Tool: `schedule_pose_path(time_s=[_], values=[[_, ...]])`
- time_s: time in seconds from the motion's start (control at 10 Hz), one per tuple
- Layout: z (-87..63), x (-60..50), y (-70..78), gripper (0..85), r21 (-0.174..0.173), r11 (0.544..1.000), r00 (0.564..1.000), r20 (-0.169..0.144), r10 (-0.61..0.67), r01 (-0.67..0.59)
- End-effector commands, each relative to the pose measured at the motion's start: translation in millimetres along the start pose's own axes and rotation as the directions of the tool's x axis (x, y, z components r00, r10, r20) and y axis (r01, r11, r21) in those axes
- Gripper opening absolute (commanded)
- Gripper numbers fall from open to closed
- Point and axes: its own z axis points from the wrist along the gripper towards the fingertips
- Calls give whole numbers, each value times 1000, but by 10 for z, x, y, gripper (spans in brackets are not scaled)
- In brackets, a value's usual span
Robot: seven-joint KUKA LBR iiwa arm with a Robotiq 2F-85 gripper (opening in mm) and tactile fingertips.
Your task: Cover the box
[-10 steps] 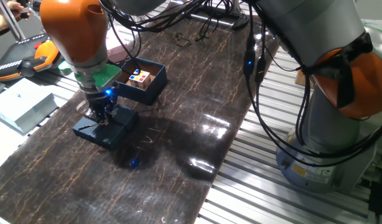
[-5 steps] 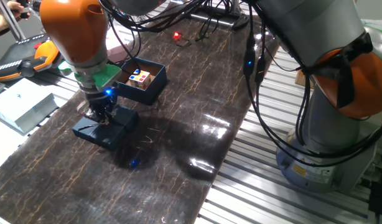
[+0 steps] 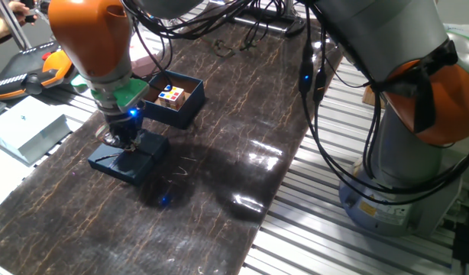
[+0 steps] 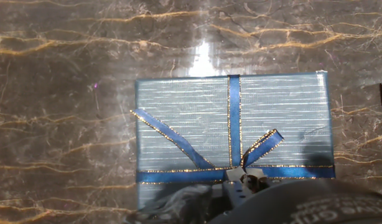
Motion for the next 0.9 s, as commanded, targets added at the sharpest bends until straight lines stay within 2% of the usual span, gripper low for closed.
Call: schedule_pose_path(time_s=[0.0, 0.2, 0.8], values=[[-3, 0, 0, 7, 3, 1000, 1000, 2, 6, -6], [-24, 0, -3, 7, 5, 1000, 1000, 2, 13, -13], [-261, 10, -10, 7, 17, 1000, 1000, 7, 15, -15]])
